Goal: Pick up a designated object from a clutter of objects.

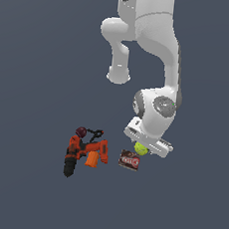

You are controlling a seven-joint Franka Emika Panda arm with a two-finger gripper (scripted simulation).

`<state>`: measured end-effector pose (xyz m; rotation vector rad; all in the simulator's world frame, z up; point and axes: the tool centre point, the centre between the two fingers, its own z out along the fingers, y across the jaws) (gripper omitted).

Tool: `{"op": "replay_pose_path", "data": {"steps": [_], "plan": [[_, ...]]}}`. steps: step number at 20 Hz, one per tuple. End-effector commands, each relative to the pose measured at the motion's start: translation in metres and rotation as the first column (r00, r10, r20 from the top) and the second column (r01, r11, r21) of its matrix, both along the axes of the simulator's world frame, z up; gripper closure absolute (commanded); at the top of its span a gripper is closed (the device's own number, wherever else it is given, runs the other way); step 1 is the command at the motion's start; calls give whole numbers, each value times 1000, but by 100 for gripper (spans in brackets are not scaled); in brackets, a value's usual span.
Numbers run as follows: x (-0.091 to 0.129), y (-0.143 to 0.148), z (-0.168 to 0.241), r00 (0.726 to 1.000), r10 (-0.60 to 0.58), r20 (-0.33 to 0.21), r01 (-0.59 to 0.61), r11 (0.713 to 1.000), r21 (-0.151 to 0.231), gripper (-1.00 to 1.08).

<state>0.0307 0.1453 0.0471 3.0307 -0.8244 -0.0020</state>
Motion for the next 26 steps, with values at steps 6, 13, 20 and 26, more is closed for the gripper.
{"op": "replay_pose_path", "data": {"steps": [6, 13, 20, 26], "plan": [[1, 0, -6, 1000, -1, 1, 1, 1000, 0, 108], [1, 0, -6, 1000, -1, 1, 1, 1000, 0, 108], [-2, -3, 1, 1000, 0, 2, 0, 1000, 1, 108], [-12, -15, 21, 1000, 0, 2, 0, 1000, 1, 108]]}}
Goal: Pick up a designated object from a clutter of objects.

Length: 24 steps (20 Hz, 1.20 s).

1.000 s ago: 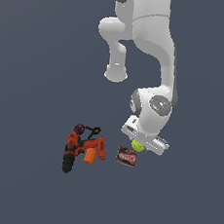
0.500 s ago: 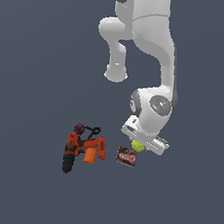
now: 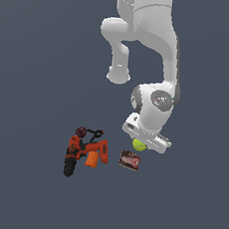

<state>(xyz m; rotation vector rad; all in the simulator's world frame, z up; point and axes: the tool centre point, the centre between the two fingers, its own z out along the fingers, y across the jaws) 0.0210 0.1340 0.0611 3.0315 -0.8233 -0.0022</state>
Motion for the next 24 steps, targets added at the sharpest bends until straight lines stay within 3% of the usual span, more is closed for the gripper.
{"op": "replay_pose_path", "data": {"steps": [1, 24], "plan": [[-4, -6, 11, 1000, 0, 2, 0, 1000, 0, 108], [-83, -104, 172, 1000, -1, 2, 1, 1000, 3, 108]]}}
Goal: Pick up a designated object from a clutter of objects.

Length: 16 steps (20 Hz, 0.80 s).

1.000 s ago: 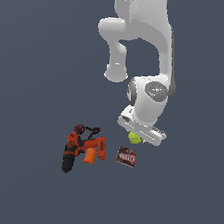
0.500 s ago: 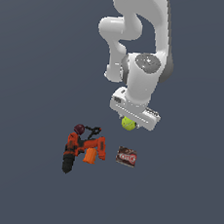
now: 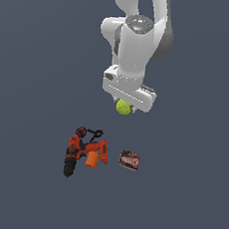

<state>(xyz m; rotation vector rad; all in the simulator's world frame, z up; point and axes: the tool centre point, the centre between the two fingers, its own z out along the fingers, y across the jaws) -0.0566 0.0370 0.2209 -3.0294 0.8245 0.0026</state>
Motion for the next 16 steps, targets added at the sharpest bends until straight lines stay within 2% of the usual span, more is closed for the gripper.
{"op": "replay_pose_path", "data": {"steps": [1, 16], "plan": [[-10, -12, 21, 1000, 0, 1, 0, 1000, 1, 108], [-65, -86, 145, 1000, -1, 1, 1, 1000, 1, 108]]}}
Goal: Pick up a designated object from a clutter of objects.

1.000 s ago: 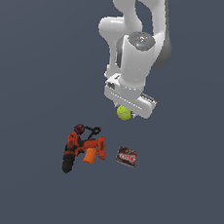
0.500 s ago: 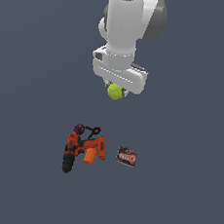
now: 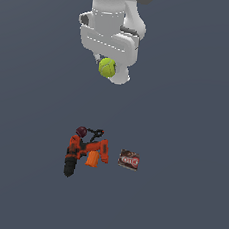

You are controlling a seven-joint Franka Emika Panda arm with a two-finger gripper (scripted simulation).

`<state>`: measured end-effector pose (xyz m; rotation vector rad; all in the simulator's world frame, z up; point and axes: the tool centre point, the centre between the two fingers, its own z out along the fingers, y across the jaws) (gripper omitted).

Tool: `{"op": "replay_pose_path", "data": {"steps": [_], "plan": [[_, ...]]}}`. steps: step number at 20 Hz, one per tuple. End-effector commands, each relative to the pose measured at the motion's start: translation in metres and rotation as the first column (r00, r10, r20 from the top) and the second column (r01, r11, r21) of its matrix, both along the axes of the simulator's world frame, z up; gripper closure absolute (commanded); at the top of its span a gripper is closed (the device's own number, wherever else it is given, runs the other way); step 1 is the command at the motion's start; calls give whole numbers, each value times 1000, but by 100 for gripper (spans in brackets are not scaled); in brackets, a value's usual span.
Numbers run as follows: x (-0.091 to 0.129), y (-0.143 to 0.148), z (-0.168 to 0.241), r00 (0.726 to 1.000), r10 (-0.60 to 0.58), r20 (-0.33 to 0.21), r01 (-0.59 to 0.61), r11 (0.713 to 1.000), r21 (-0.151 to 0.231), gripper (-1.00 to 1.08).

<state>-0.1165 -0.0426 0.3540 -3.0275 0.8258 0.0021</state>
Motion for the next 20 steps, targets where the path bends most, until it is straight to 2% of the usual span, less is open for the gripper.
{"op": "replay_pose_path", "data": {"steps": [1, 10, 20], "plan": [[-8, -11, 18, 1000, 0, 0, 0, 1000, 0, 108], [-24, -36, 60, 1000, 0, 0, 0, 1000, -3, 108], [-24, -39, 66, 1000, 1, 0, -1, 1000, -4, 108]]}}
